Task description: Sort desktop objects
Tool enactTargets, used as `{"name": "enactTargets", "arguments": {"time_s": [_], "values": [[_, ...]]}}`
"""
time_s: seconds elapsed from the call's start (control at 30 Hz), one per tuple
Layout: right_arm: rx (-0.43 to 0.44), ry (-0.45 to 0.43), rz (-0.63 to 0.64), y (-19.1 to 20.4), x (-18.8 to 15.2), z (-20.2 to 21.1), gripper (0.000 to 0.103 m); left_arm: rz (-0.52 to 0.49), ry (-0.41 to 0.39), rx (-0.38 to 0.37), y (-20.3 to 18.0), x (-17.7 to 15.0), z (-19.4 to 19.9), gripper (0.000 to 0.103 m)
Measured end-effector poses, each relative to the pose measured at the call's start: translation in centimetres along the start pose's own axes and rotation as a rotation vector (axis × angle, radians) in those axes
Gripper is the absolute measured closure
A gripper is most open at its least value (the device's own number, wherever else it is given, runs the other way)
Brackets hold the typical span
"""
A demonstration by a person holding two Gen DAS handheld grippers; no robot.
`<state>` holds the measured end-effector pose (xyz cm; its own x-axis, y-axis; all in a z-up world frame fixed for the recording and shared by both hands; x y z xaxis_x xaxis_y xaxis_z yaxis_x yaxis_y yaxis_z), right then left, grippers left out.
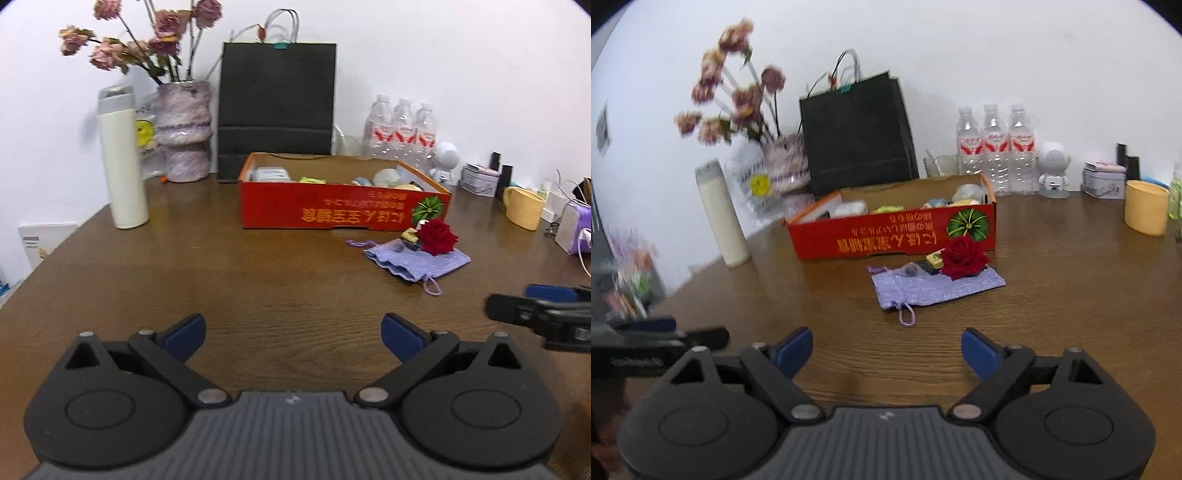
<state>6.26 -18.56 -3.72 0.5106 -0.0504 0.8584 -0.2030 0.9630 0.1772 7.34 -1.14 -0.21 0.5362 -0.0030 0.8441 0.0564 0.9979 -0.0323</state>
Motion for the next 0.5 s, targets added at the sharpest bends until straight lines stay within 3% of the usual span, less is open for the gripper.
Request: {"name": "enactTargets", "arguments": {"time_s": [0.07, 0.2, 0.33, 0.5], "values": [[0.011, 0.025, 0.02, -0.6, 0.4, -1.5, 0.034, -0.011, 0.014, -0.011, -0.5, 0.1, -0.9, 0.001], [0.008, 0.061, 0.022, -2.1, 1.7, -5.0, 0.057, -0.043, 0.006, -0.056, -1.6, 1.6, -2.8, 0.017], [0.0, 0.07, 0.084, -3.0, 4.1, -9.4, 0.065, -0.017, -0.012, -0.119, -2.8, 4.3, -5.9, 0.033], [0.011, 0.101, 0.137, -4.2, 6.7, -15.6, 0.082, -0.012, 0.032, -0.15, -4.3, 6.2, -10.2, 0.043]]}}
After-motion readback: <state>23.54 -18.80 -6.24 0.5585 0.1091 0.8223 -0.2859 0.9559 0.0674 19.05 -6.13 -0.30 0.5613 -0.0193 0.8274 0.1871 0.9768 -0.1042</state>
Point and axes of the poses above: each gripper's, at about its wrist camera, not at the fingertips, and z roughly against the way its jaws point, y to its left, x to its top, the point moved 10 cm from there along -z, roughly the way its jaws point, and after that the axes turned 1 degree about -x, right-handed, at the moved point
